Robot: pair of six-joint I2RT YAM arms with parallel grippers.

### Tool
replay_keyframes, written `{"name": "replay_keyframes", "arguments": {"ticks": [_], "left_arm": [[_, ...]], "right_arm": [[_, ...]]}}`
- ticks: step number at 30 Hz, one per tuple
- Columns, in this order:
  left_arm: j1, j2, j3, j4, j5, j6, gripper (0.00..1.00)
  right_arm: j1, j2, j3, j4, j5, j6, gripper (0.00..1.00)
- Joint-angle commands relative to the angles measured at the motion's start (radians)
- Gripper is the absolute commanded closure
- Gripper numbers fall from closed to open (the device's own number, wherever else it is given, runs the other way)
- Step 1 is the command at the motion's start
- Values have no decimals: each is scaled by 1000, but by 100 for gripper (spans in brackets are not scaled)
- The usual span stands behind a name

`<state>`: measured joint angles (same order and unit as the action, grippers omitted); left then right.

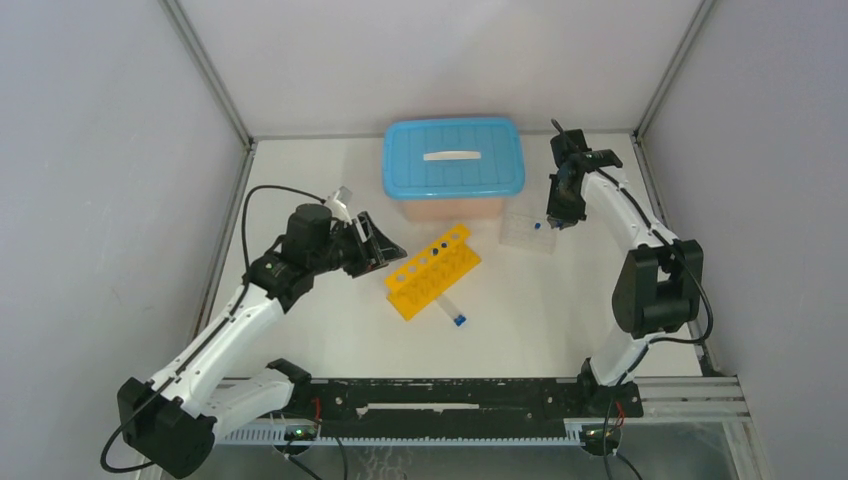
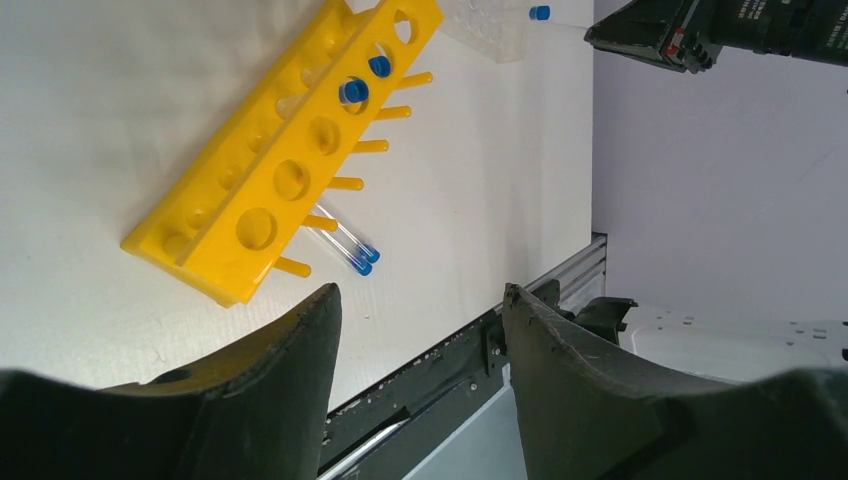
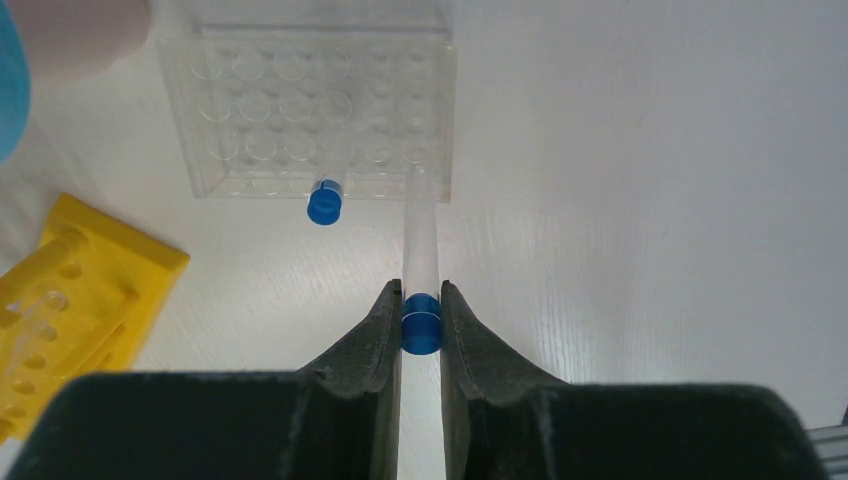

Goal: Organize the chemistry lab equipment
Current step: Insert the test tube into the slot of the test tube rack.

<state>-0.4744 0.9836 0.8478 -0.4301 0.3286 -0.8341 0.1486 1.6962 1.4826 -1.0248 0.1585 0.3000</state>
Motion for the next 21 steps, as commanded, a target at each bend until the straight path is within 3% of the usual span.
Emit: {"name": "replay_keyframes", "arguments": {"ticks": [1, 21], "left_arm": [[8, 4, 63, 13, 22, 29, 36], [10, 13, 62, 26, 18, 14, 36]], "right_arm": [[-10, 25, 49, 0, -21, -17, 87], [-43, 115, 87, 13, -66, -35, 86]]}}
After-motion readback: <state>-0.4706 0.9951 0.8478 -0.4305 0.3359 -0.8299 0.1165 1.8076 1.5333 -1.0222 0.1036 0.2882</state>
